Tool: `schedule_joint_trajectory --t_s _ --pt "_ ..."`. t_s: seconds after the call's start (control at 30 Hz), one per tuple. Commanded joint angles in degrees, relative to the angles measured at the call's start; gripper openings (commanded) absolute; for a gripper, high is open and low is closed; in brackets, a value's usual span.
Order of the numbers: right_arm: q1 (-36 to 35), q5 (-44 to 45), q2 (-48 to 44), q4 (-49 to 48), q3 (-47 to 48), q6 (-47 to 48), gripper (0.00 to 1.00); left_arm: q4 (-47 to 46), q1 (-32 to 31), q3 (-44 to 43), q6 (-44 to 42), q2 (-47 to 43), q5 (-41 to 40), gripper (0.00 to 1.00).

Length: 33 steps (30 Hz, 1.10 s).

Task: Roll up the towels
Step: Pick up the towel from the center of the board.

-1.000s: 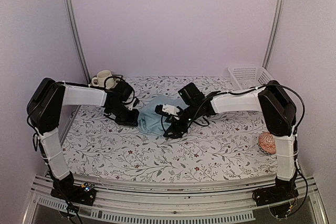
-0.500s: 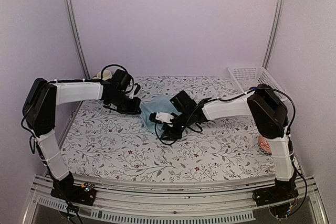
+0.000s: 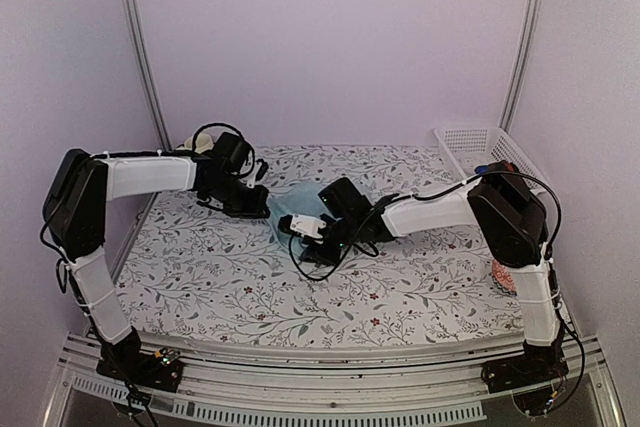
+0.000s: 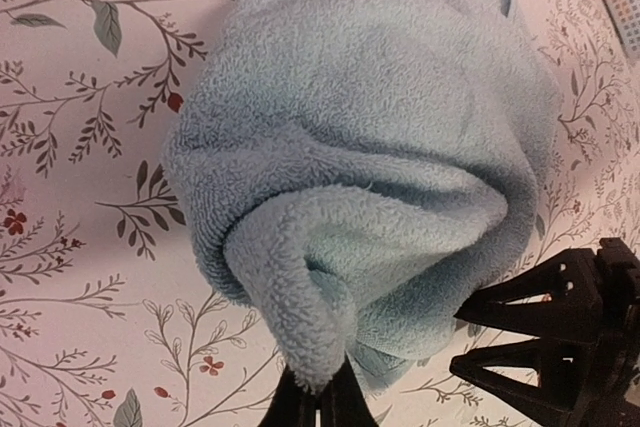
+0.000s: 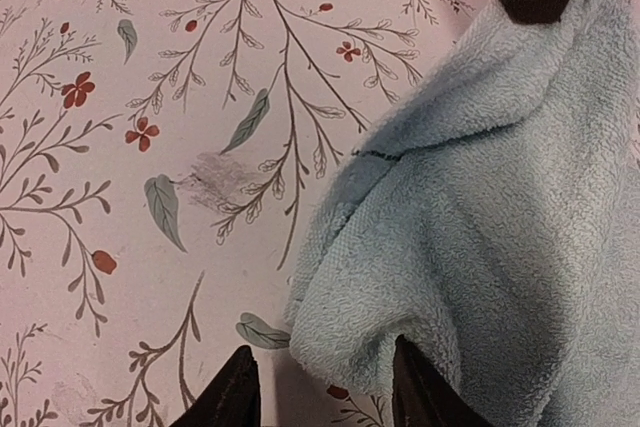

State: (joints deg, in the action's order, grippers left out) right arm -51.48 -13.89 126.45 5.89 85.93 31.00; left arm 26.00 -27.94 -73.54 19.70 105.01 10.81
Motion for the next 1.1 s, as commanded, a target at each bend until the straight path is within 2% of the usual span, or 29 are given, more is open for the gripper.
schedule_joint_trajectory --t_s 0.0,0.07,0.3,0.4,0.43,0.5,0.67,0.87,1.07 --pt "-0.3 2.4 1.7 -1.6 0.4 0.0 0.4 -0.8 0.6 -0.8 -0.6 0.6 0.9 0.0" --pt "-0.2 2.6 2.3 -1.7 0.1 -0.1 0.34 -0.8 0.7 -1.1 -0.6 0.8 0.9 0.0" --pt "-0.2 1.1 3.3 -1.4 0.0 -0.2 0.33 -1.0 0.7 -1.5 -0.6 1.7 1.4 0.0" --pt "-0.3 1.1 3.7 -0.9 -0.1 0.0 0.21 -1.1 0.7 -1.7 -0.2 2.1 1.4 0.0" --pt "-0.2 1.1 3.6 -0.7 -0.1 0.0 0.08 -1.4 0.7 -1.7 -0.1 2.1 1.4 0.0" --pt "-0.3 1.1 3.3 -0.3 -0.1 0.0 0.03 -1.6 0.7 -1.7 -0.1 2.0 1.3 0.0" --pt "1.5 2.8 -0.6 2.8 -0.1 1.4 0.02 -0.7 0.8 -2.8 -2.1 0.2 -2.3 0.0" --pt "9.8 2.3 -10.9 9.5 1.0 0.6 0.02 -0.6 1.3 -5.5 -8.3 -4.6 -9.8 0.0" --pt "16.6 -0.1 -22.9 10.6 0.5 1.1 0.02 -2.6 1.3 -10.5 -17.4 -8.0 -13.2 0.0"
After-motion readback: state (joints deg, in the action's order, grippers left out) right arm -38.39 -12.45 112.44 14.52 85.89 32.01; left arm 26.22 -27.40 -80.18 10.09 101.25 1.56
